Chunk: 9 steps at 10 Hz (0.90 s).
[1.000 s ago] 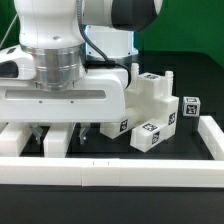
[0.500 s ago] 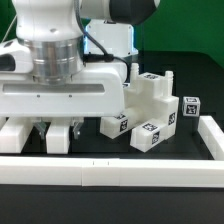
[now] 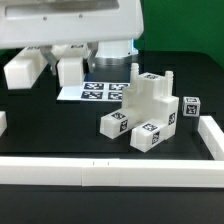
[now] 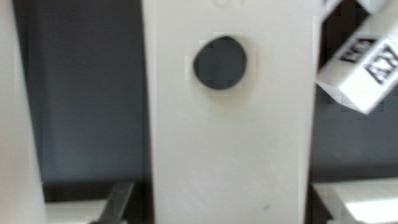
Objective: Assemble chair
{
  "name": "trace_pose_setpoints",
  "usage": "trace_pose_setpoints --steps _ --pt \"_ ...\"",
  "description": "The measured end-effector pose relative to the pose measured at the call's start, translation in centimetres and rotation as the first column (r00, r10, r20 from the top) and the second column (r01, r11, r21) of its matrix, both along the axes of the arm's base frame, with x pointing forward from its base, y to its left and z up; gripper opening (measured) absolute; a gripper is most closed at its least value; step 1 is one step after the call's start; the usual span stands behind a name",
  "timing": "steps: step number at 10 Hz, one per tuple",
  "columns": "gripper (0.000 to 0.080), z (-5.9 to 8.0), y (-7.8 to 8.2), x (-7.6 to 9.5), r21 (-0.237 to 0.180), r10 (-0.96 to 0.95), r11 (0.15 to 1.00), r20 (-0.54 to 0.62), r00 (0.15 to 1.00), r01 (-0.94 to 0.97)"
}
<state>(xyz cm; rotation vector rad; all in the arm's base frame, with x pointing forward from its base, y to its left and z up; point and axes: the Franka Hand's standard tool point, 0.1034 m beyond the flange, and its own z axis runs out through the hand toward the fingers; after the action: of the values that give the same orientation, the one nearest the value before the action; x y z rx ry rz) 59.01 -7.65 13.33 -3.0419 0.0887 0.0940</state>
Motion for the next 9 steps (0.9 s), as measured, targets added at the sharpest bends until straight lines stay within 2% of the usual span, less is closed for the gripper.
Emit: trace_pose_setpoints --steps 1,3,5,7,9 --pt "0.0284 0.1 0.7 0.5 -0.008 -0.053 0.999 0.014 0.999 0.053" --pt "0.0284 -0.3 0.5 0.3 -0.005 -0.042 0.999 0.007 0.999 0.042" --pt "0.0284 -0.9 0.2 0.0 -0.023 -0.256 0.967 -0.011 0.967 0.256" --pt "0.0284 -0.1 0.8 -0.3 -0.018 -0.412 0.911 -0.028 0.911 0.412" --pt "0.0284 1.0 2.5 -0.2 -0.012 -0.431 0.902 -0.021 0.902 0.431"
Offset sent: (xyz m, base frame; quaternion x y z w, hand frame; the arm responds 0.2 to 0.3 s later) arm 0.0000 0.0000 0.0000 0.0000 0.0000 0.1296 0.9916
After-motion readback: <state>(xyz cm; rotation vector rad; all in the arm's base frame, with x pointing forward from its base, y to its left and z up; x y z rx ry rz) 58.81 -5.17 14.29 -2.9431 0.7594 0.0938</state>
